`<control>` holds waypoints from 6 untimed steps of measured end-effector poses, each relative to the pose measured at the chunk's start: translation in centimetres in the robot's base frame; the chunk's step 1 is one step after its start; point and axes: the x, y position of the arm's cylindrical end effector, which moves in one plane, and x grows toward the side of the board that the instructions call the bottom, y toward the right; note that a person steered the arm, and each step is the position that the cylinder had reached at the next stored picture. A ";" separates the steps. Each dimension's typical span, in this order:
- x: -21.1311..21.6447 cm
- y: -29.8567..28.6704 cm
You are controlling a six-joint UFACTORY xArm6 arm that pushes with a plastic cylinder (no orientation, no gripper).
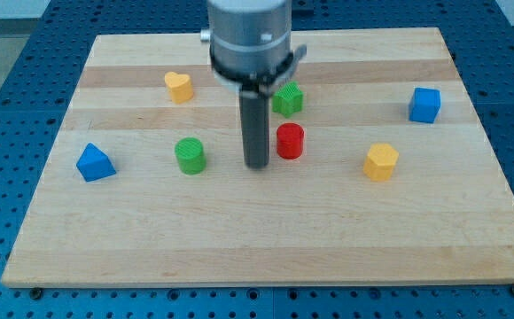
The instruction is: Push the red circle into the green star
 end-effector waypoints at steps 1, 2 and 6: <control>3.5 0.0; 2.7 5.2; -9.9 4.1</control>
